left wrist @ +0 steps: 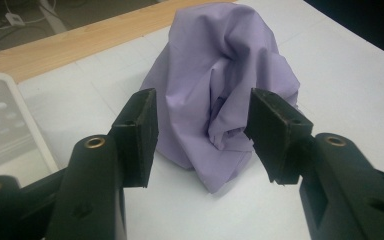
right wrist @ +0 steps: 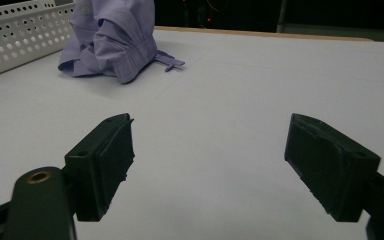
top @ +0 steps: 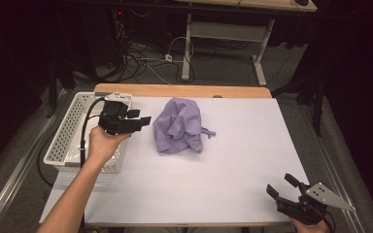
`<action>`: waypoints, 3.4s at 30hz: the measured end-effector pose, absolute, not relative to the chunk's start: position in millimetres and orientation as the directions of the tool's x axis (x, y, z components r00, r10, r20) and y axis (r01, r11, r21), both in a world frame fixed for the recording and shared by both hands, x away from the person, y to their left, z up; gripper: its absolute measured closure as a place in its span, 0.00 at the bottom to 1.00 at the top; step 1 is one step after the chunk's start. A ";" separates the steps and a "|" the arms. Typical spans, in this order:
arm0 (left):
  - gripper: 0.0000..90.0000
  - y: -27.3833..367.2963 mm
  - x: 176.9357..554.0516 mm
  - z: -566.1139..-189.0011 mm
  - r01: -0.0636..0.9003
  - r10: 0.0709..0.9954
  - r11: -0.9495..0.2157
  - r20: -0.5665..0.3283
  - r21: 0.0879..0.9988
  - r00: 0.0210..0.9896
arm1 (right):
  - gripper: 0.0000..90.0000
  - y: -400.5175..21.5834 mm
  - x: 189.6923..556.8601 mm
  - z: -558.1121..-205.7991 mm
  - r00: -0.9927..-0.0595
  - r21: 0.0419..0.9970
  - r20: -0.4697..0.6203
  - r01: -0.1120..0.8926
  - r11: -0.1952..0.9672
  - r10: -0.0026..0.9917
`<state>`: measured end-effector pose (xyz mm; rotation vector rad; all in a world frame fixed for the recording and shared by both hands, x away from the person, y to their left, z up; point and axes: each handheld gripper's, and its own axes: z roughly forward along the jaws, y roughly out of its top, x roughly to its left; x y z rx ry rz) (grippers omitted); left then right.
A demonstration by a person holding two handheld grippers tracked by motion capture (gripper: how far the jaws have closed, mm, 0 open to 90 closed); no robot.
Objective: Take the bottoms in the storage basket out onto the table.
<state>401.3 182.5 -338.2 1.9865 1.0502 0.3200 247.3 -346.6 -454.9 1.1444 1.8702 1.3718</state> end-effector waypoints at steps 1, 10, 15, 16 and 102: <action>0.50 183.3 400.5 -338.4 0.557 0.774 -0.291 -0.151 0.778 0.615 | 0.23 -346.5 247.3 -454.8 -0.487 0.943 0.053 0.313 0.117 0.872; 0.50 190.0 393.1 -339.5 0.551 0.773 -0.281 -0.155 0.786 0.615 | 0.23 -346.6 247.1 -454.8 -0.485 0.943 0.053 0.313 0.117 0.873; 0.50 193.7 389.4 -340.6 0.552 0.776 -0.272 -0.161 0.788 0.611 | 0.23 -346.6 246.8 -454.8 -0.485 0.943 0.053 0.312 0.116 0.873; 0.50 194.6 388.5 -340.6 0.552 0.776 -0.271 -0.161 0.788 0.610 | 0.23 -346.7 246.8 -454.8 -0.485 0.943 0.054 0.313 0.115 0.873; 0.44 258.6 321.8 -373.5 0.509 0.855 -0.133 -0.161 0.850 0.493 | 0.23 -346.6 244.8 -454.4 -0.474 0.944 0.053 0.312 0.111 0.879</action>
